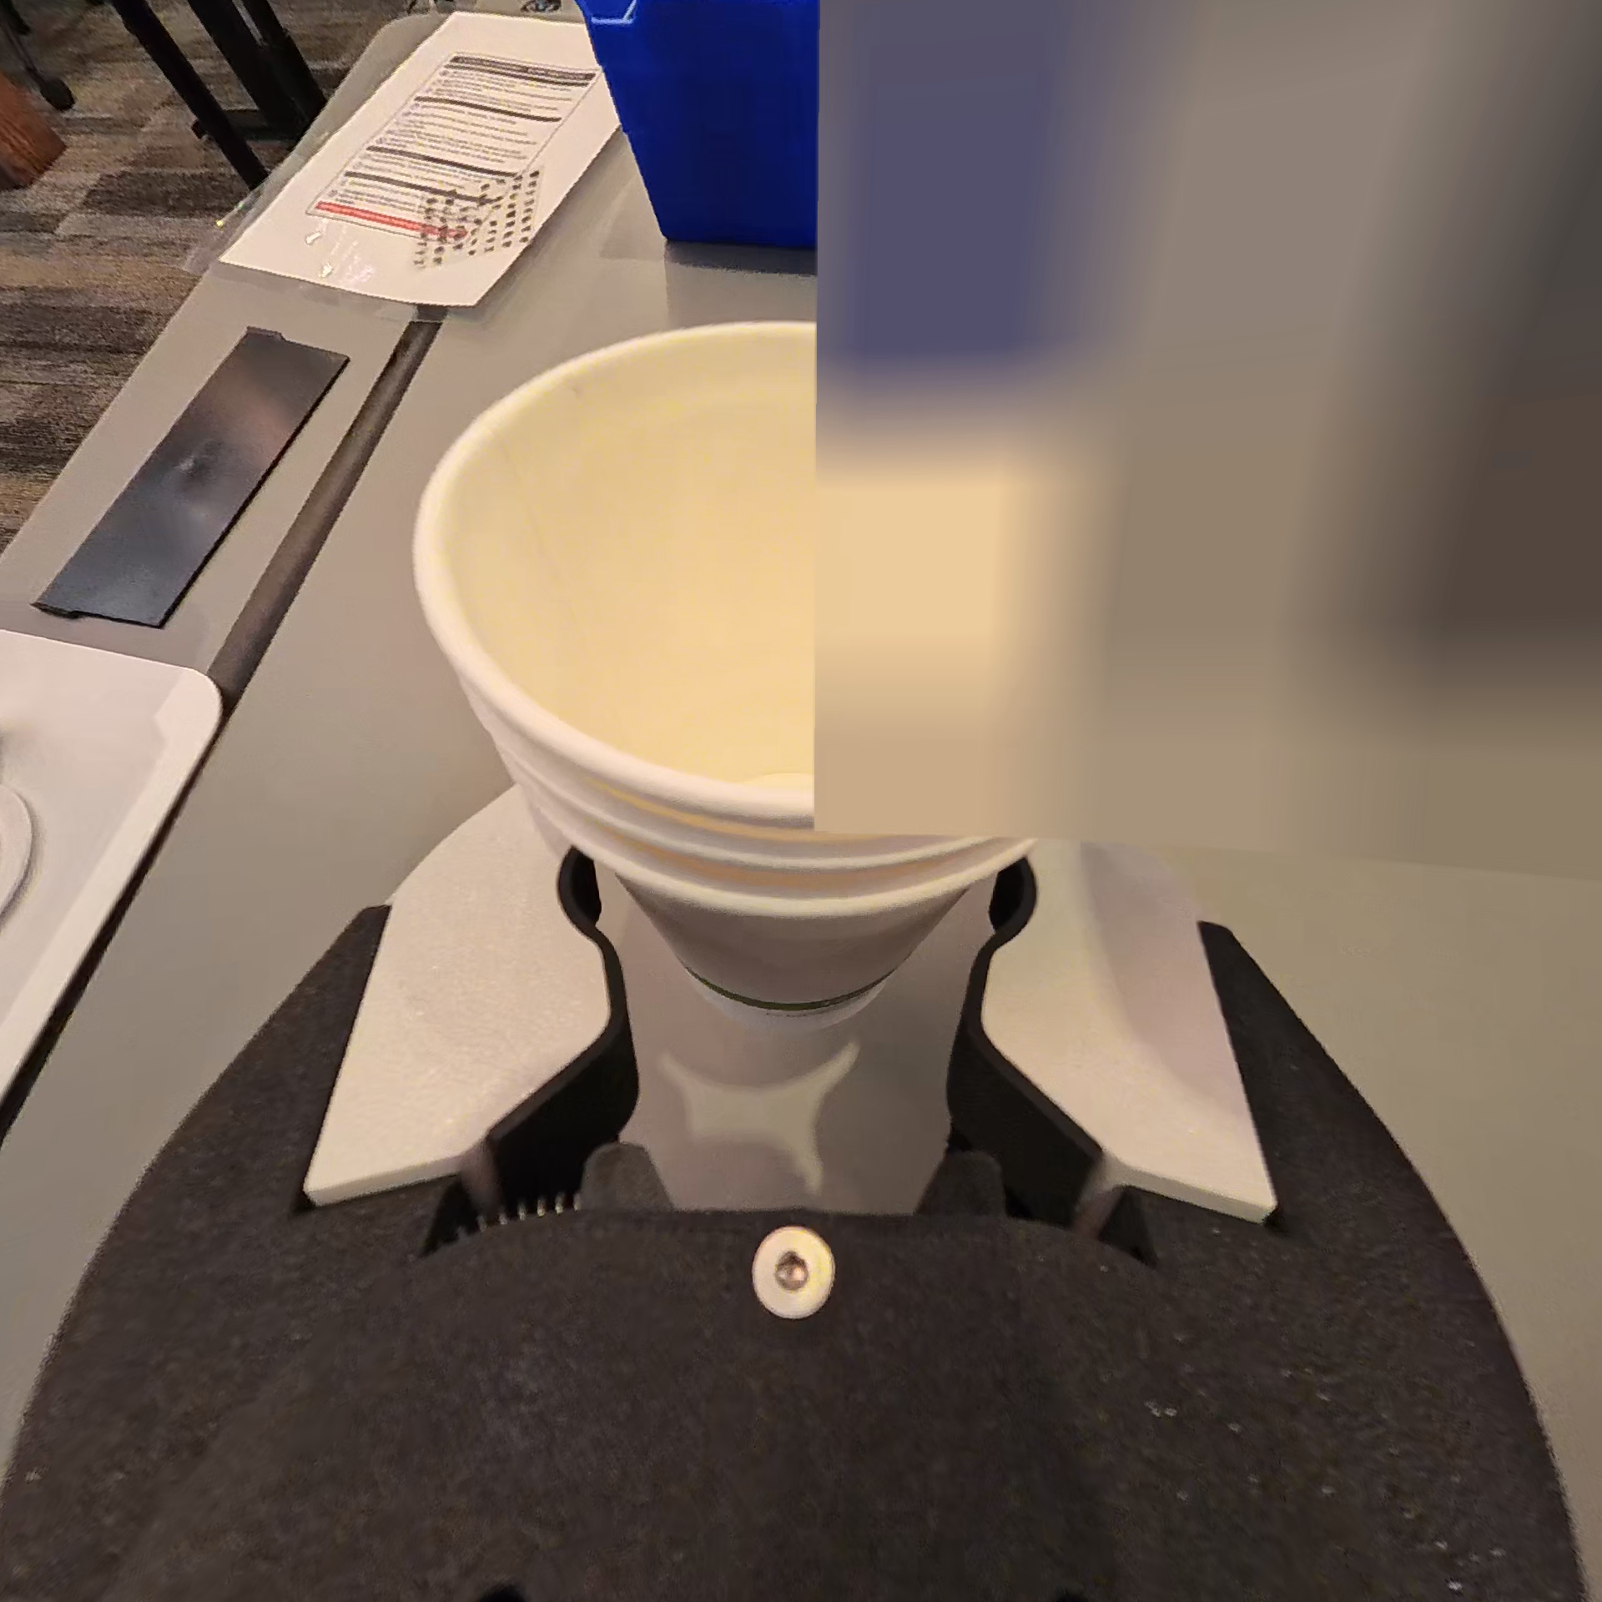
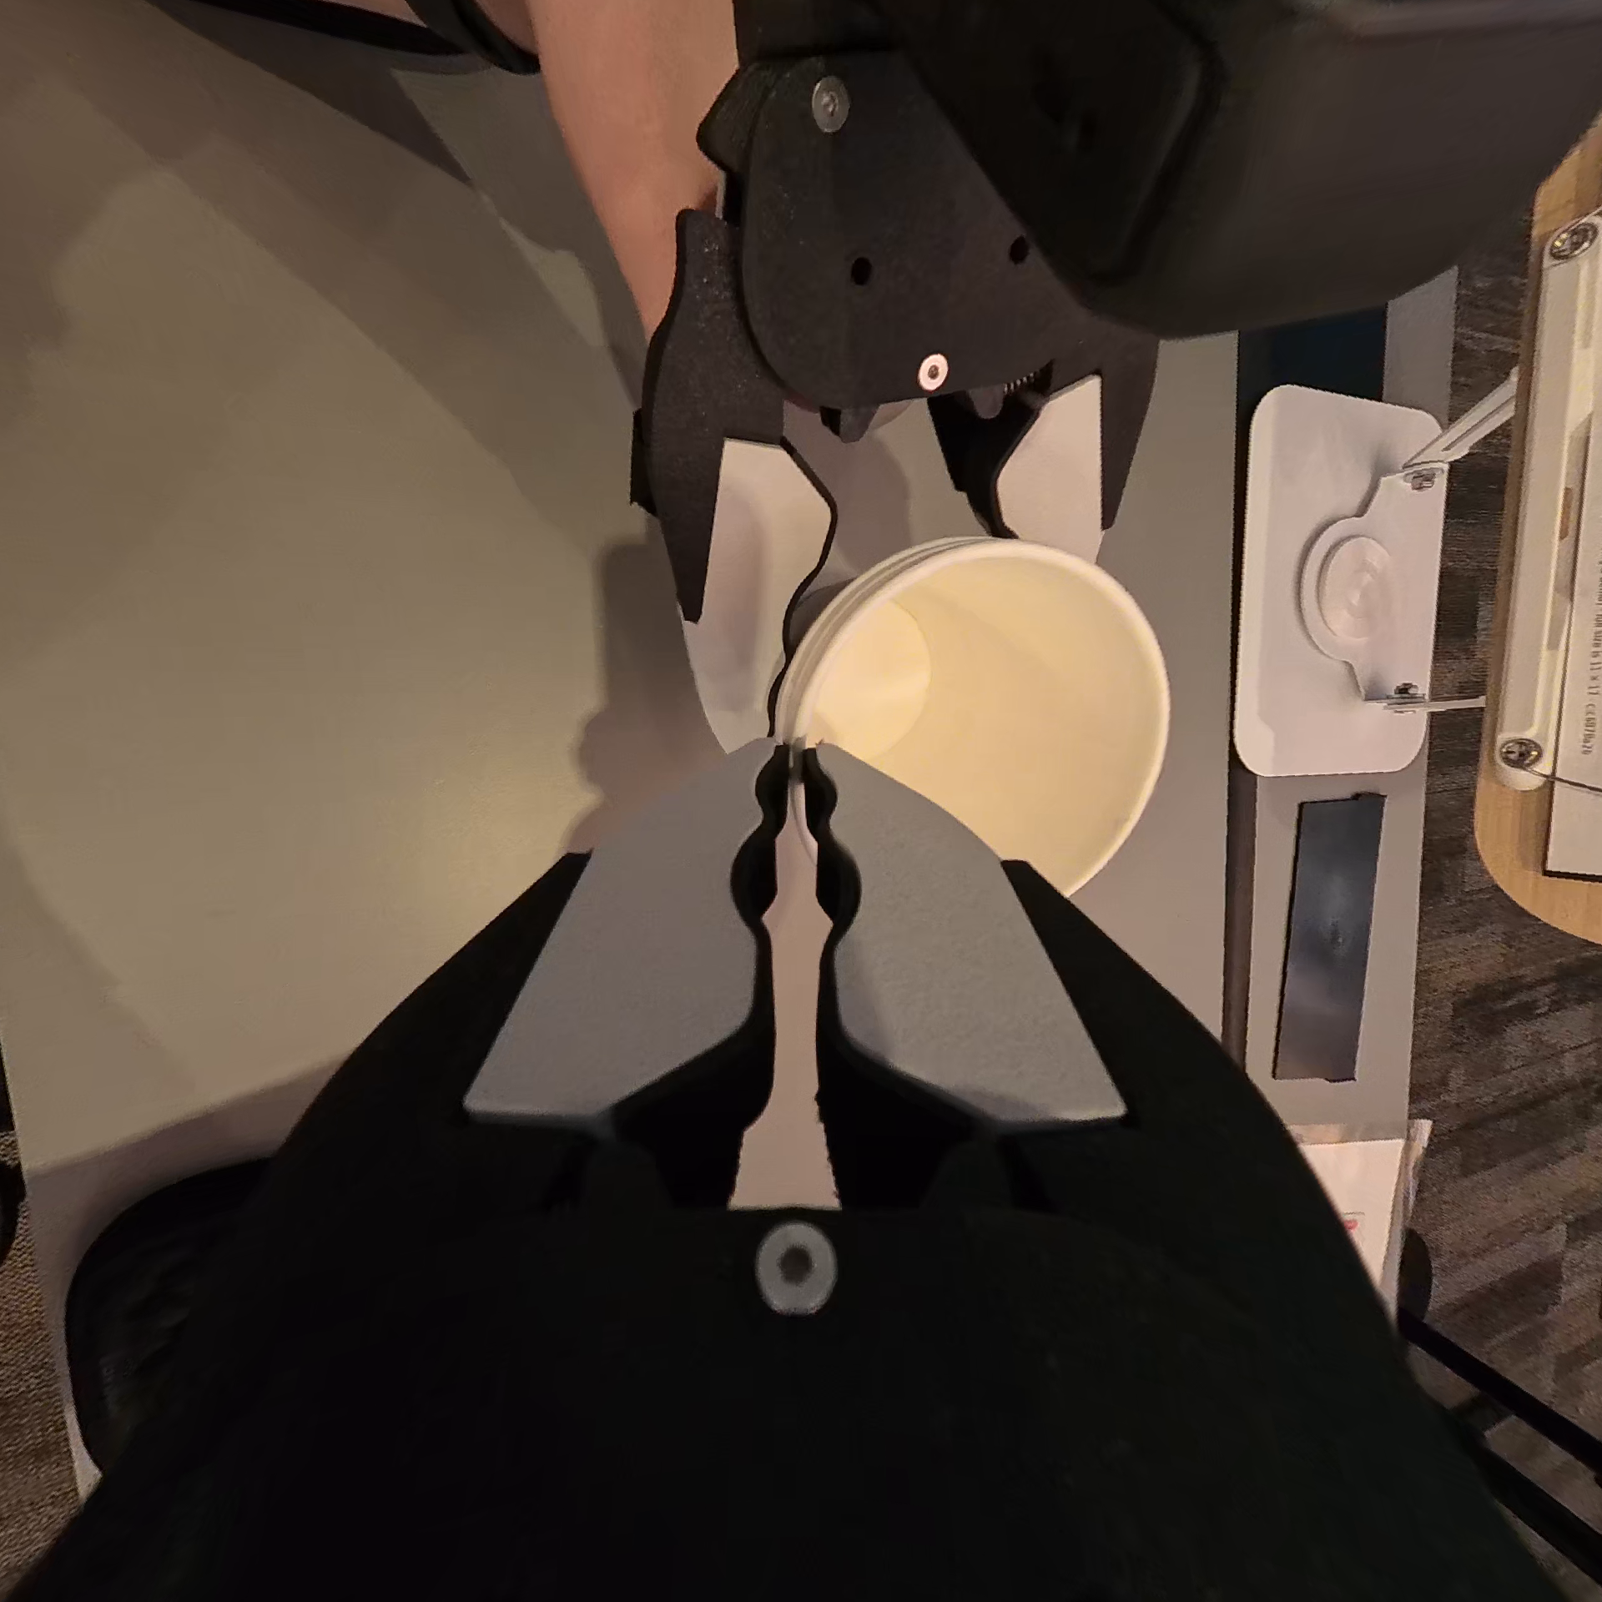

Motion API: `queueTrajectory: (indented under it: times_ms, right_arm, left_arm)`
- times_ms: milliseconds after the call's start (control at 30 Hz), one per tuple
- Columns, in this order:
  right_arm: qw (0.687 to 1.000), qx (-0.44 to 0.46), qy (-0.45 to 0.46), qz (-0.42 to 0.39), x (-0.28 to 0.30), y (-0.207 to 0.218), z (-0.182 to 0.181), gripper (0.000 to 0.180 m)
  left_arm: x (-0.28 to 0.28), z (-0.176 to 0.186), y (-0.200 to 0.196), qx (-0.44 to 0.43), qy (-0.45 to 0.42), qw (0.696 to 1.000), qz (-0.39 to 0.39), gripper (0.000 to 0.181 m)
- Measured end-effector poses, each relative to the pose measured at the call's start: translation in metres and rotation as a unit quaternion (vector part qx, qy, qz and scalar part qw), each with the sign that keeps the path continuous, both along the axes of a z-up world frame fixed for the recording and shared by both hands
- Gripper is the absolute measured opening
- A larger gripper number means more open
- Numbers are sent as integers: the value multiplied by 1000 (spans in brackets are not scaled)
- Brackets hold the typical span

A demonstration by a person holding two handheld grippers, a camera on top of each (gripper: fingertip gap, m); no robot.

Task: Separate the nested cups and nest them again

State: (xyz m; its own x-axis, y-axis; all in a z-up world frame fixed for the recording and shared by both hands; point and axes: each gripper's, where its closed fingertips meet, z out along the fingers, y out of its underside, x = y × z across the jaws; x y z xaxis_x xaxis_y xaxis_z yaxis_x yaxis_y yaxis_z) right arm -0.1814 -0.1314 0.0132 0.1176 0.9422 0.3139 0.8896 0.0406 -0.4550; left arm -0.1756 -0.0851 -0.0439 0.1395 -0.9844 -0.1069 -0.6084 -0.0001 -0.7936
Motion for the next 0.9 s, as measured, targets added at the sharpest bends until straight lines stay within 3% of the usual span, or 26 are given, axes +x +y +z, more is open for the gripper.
queueTrajectory:
  times_ms: [333, 600, 767, 900]
  right_arm:
    - [999, 30, 23, -10, 8, 1, 30, 2]
    - [994, 88, 46, -45, 35, -1, 81, 2]
    - [977, 159, 45, -132, 103, 2, 128, 2]
    - [938, 203, 29, -280, 207, 11, 153, 2]
  left_arm:
    - [-1, -7, 5, 10, 15, 1000, 9, 89]
    - [-2, -9, 7, 7, 16, 1000, 11, 89]
    - [-2, -13, 8, 4, 22, 1000, 11, 89]
    - [-3, -15, 9, 6, 25, 1000, 12, 89]
